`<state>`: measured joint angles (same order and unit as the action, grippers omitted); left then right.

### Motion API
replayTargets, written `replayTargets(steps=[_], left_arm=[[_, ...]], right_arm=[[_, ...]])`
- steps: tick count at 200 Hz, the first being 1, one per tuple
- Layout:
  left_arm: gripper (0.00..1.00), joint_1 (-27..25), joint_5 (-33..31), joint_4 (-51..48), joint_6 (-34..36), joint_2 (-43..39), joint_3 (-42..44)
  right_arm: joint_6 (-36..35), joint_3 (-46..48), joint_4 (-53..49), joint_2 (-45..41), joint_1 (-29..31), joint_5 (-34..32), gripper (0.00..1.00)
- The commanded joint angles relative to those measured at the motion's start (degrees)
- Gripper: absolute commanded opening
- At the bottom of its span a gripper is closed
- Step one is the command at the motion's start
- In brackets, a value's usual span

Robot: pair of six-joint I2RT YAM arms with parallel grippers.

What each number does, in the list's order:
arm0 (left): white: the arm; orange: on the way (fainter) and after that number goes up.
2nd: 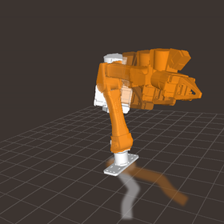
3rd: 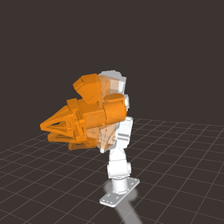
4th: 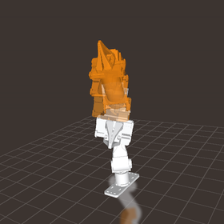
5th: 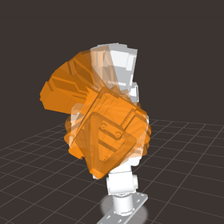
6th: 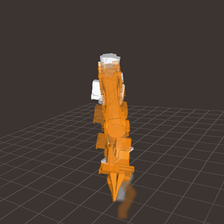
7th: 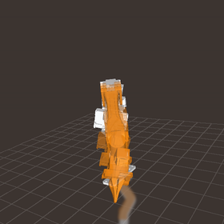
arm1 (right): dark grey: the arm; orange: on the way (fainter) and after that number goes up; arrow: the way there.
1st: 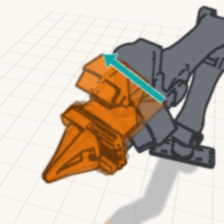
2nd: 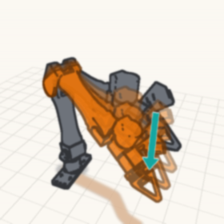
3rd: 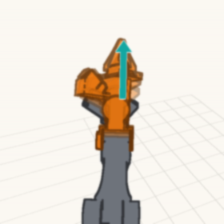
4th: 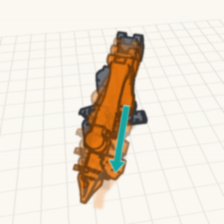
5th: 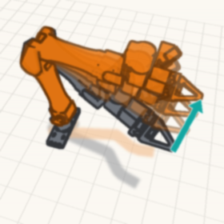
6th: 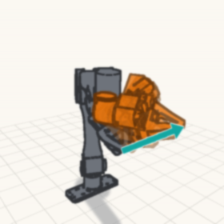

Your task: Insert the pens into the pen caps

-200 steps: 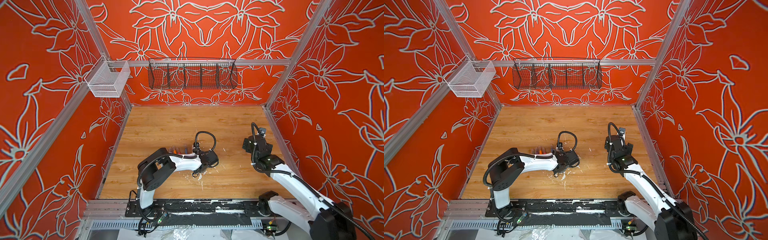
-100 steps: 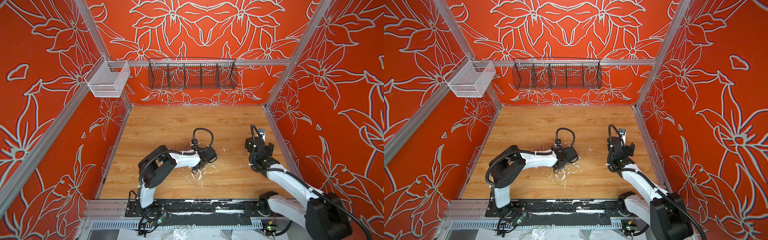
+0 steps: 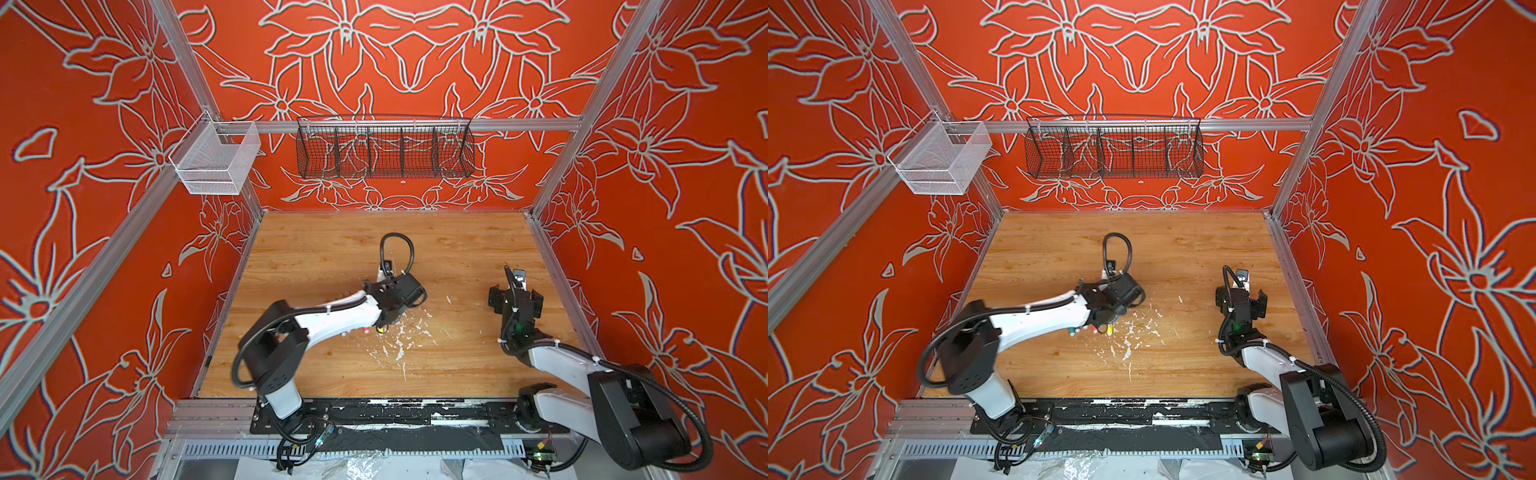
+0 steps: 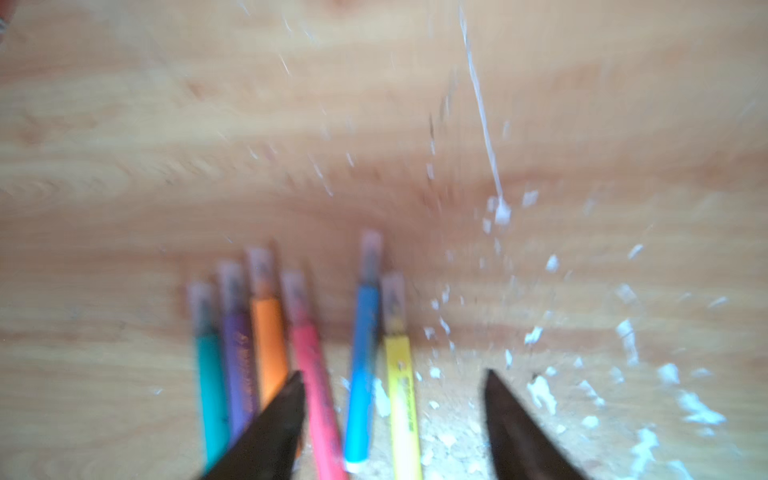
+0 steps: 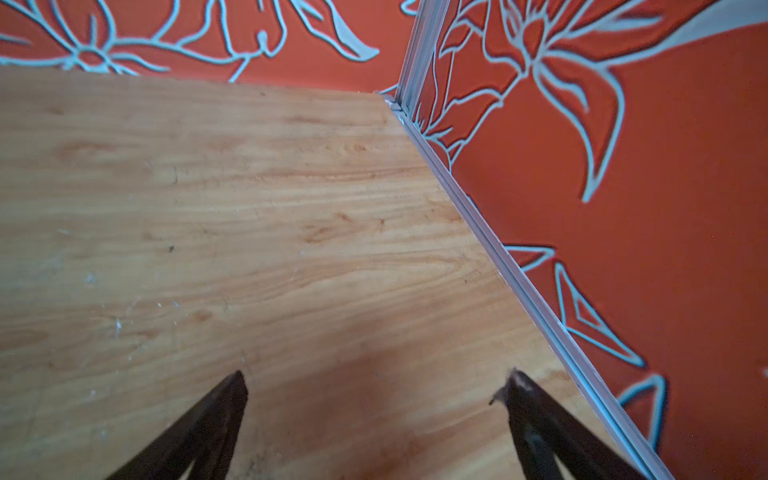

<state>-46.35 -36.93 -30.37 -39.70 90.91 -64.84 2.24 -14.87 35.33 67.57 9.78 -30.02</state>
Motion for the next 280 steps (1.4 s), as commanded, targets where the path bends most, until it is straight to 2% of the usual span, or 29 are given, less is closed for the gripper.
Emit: replayTargets(steps=[1,15,26,38,47,57,68,76,85,94,109,126,138,151,174,187,203,220,235,250,264,280], left_arm=[[0.82,6.3,-5.3,1.8,5.3,-9.4,4.1],[0.83,13.0,-3.8,4.9,6.1,-15.4,7.7],[0.83,17.6,-4.6,8.7,7.3,-19.7,11.7],[0.84,20.3,-6.3,22.9,17.5,-24.0,20.9],[0.92,22.0,-6.3,34.0,26.6,-26.4,28.4],[0.93,24.4,-7.8,41.5,32.2,-27.8,35.0],[0.93,27.0,-11.4,48.1,34.3,-28.0,40.1],[0.93,28.3,-12.9,50.7,33.5,-28.3,42.4],[0.93,30.2,-8.1,53.1,33.9,-28.9,44.4],[0.93,32.4,-3.6,56.6,33.5,-28.4,46.6],[0.94,36.2,-1.3,66.9,32.8,-24.0,49.8],[0.95,36.4,-0.8,59.7,32.6,-21.9,45.4],[0.95,36.3,0.2,63.2,35.6,-20.1,45.4],[0.99,36.2,-2.2,67.0,35.6,-19.1,46.6],[0.98,37.7,0.8,79.7,37.6,-16.0,51.1],[0.98,37.7,3.7,77.7,38.1,-16.5,50.8],[0.97,38.2,10.0,76.7,40.1,-15.6,50.1],[0.97,38.5,10.7,79.3,40.2,-14.9,50.8],[0.98,40.0,13.6,75.8,39.3,-15.4,49.7],[0.97,42.4,19.4,75.1,38.5,-12.6,48.7],[0.97,42.3,19.2,80.6,39.6,-10.1,49.6],[0.96,42.3,19.1,77.2,39.0,-11.5,49.1]], right_arm=[[-2.0,1.5,11.6,3.8,-1.7,7.4,0.98],[-2.2,1.2,15.7,8.4,-2.2,8.5,0.98],[-3.2,0.8,17.9,12.2,-2.9,12.8,0.98],[-4.8,0.6,23.3,16.1,-2.8,15.1,0.97],[-4.1,-0.3,17.6,13.6,-2.9,14.9,0.97],[-3.8,-0.6,16.0,13.5,-3.0,15.0,0.97],[-3.9,-0.7,19.9,15.7,-3.0,14.5,0.97],[-3.7,-0.7,17.6,14.2,-3.0,14.2,0.97],[-3.5,-1.4,14.5,13.4,-3.1,14.3,0.97],[-3.5,-1.0,17.2,14.4,-3.1,14.2,0.97],[-3.6,-0.8,17.9,14.6,-3.1,14.3,0.97],[-3.6,-1.1,16.5,14.1,-3.1,14.2,0.97],[-3.7,-0.7,18.6,14.9,-3.2,14.3,0.97],[-3.5,-0.9,17.4,14.5,-3.1,14.2,0.97],[-3.6,-0.8,18.1,14.7,-3.2,14.3,0.97],[-3.6,-0.9,17.6,14.6,-3.1,14.3,0.97],[-3.6,-0.9,17.8,14.7,-3.1,14.3,0.97],[-3.6,-0.9,17.7,14.7,-3.1,14.3,0.97],[-3.6,-0.8,17.8,14.7,-3.1,14.2,0.97],[-3.6,-0.9,17.7,14.7,-3.1,14.3,0.97],[-3.6,-0.9,17.8,14.6,-3.1,14.3,0.97],[-3.6,-0.9,17.7,14.7,-3.1,14.2,0.97]])
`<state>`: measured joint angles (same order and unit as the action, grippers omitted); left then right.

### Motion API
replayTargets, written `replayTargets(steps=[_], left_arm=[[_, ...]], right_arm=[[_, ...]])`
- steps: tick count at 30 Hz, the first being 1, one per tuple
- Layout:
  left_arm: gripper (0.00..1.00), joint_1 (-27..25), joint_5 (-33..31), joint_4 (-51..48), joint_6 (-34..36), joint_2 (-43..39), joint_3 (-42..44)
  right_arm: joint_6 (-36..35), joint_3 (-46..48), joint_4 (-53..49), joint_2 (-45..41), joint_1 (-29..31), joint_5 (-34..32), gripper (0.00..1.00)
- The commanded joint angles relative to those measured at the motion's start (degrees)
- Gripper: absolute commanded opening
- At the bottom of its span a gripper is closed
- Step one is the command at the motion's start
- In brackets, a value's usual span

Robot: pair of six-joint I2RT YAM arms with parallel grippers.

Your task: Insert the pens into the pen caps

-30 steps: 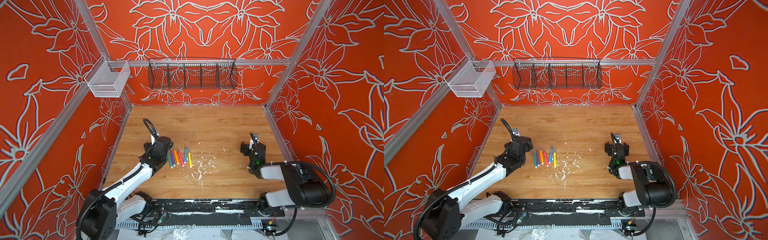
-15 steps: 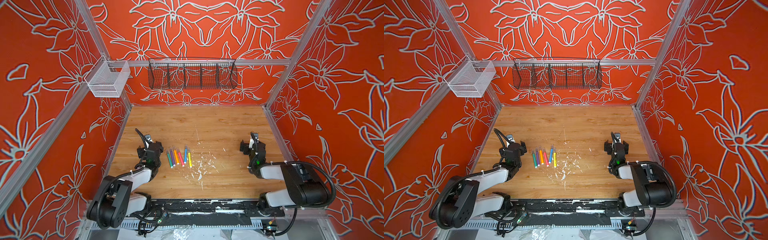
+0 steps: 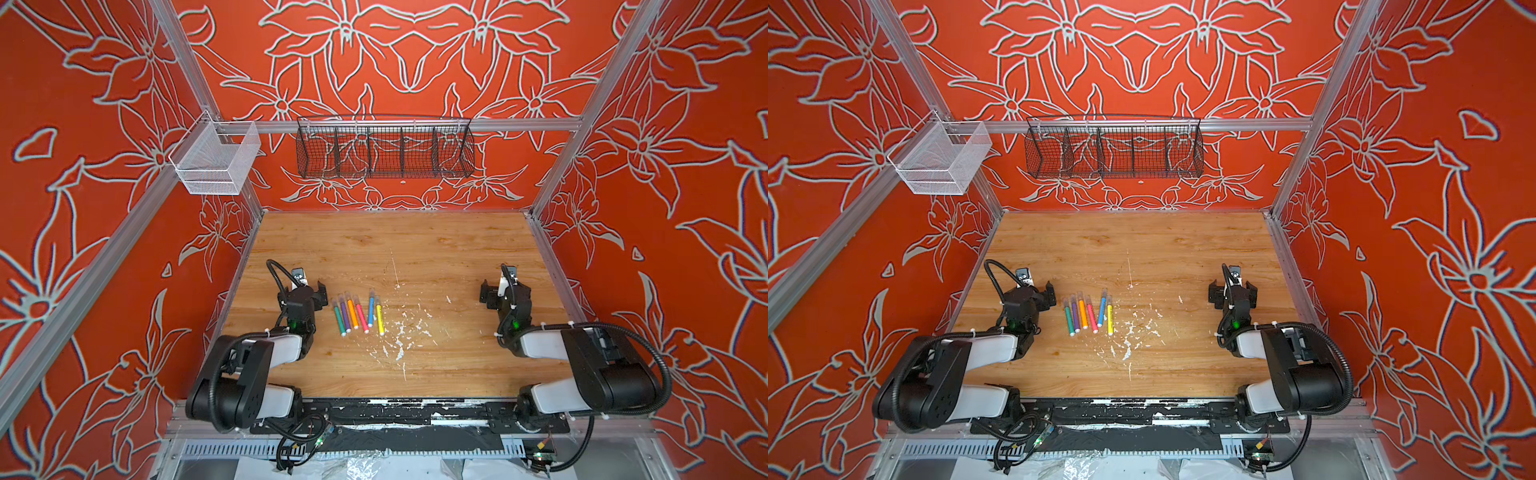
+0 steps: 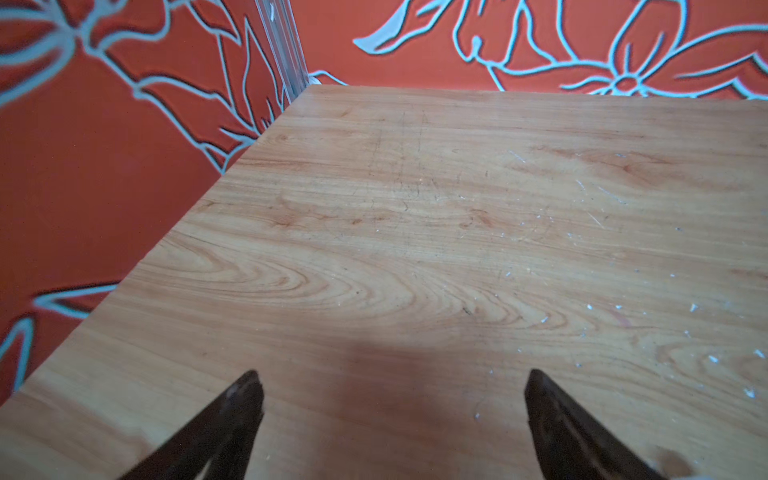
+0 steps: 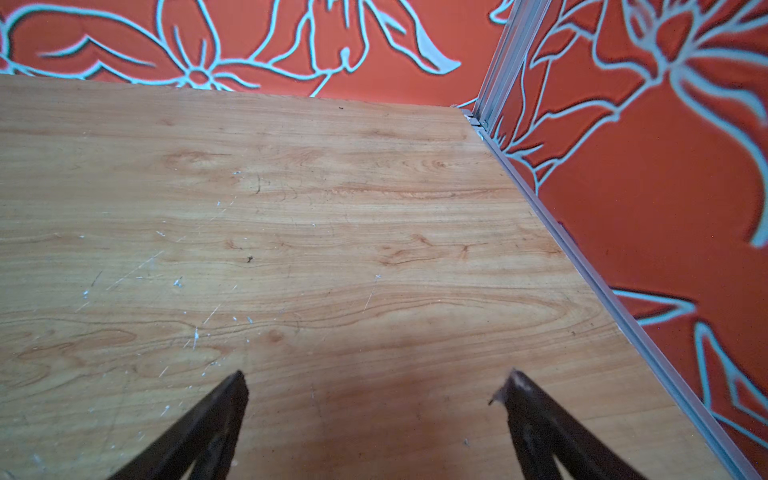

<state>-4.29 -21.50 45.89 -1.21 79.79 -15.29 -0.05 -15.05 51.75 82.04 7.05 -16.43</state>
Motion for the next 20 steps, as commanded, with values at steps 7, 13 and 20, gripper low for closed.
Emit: replayTargets(steps=[7,13,20], left_arm=[[0.97,0.3,3.3,1.7,0.5,0.1,-0.5],[0.96,0.9,4.3,0.8,0.2,0.5,-1.2],[0.97,3.6,8.2,-1.5,-1.3,0.1,-2.0]], right_arm=[[-1.3,-0.9,1.1,0.2,-0.4,0.7,0.97],[-1.3,-0.8,1.2,0.2,-0.4,0.7,0.98],[-1.4,-0.6,1.5,0.1,-0.4,0.7,0.97]])
